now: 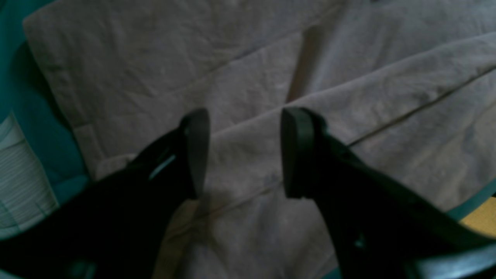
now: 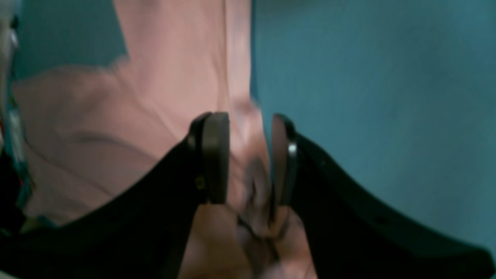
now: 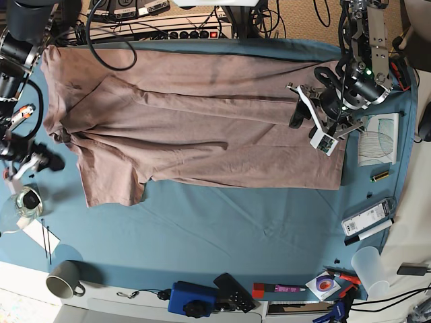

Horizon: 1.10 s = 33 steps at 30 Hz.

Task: Fold the T-shirt properly
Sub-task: 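Move both grippers to the hem corners of the shirt, then grasp the hem corners with both grippers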

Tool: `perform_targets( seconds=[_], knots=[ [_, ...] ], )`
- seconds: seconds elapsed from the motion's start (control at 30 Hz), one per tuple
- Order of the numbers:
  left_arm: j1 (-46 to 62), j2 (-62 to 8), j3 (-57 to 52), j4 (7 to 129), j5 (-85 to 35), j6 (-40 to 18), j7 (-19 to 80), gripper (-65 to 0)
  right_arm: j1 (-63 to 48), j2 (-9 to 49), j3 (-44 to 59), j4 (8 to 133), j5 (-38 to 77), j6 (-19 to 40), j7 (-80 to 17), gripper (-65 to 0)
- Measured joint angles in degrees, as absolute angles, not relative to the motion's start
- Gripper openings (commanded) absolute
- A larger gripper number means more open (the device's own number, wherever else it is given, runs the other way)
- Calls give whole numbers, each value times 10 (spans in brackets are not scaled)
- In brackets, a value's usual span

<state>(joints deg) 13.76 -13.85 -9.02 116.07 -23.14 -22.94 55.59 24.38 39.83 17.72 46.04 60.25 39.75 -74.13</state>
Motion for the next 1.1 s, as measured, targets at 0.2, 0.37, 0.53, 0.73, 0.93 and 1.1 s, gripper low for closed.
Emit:
perform_targets(
  seconds=[0.2, 0.37, 0.53, 0.73, 0.93, 1.1],
  knots=[
    [138, -138, -90, 1161, -231, -229, 556, -350, 283, 386, 182, 461, 482, 397, -640, -458],
    [138, -138, -90, 1161, -231, -229, 556, -350, 295, 329, 183, 460, 382, 397, -579, -458],
    [138, -138, -90, 1161, -231, -229, 556, -350, 295, 274, 182, 459, 317, 397, -558, -458],
    [138, -138, -90, 1161, -231, -229, 556, -350, 295, 252, 182, 448, 248, 373, -513, -458],
    [138, -138, -90, 1161, -231, -229, 556, -350, 300, 249, 183, 397, 239, 362, -477, -459],
    [138, -138, -90, 1161, -231, -229, 554, -350, 302, 253, 184, 384, 290, 400, -523, -459]
  ],
)
